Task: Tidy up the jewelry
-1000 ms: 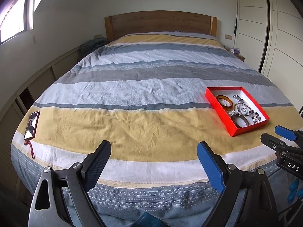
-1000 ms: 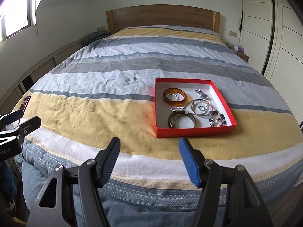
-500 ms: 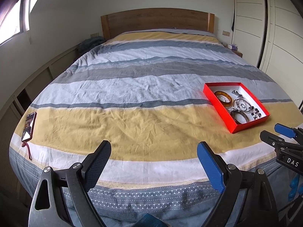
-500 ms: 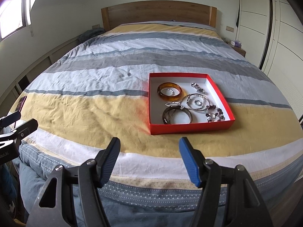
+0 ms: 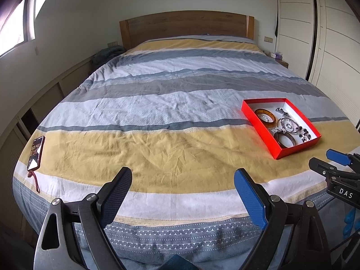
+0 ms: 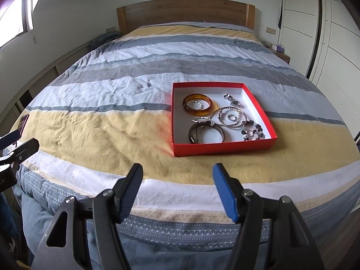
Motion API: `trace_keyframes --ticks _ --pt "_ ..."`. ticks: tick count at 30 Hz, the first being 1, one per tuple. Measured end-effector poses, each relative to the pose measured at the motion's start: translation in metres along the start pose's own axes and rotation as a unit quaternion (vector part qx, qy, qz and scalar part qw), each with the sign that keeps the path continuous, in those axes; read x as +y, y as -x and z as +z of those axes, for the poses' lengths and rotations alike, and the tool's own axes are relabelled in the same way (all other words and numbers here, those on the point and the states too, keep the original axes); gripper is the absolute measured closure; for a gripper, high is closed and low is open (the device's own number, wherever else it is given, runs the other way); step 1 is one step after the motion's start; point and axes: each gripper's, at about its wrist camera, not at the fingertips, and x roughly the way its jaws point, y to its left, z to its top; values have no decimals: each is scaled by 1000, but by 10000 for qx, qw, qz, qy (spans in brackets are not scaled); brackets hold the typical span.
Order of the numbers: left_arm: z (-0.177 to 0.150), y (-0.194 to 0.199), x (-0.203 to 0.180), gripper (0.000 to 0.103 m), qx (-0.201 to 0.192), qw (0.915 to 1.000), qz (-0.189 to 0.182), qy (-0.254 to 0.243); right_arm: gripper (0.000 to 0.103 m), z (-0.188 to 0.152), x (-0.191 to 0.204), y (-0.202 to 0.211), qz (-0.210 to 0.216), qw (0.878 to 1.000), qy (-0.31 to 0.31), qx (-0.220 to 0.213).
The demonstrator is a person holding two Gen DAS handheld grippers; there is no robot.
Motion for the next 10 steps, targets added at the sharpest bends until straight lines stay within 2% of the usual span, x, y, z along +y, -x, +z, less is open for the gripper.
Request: trace_keyframes --ticks 10 --pt "1 4 -5 11 -120 9997 56 -189 40 -3 -3 -2 -61 9999 -26 82"
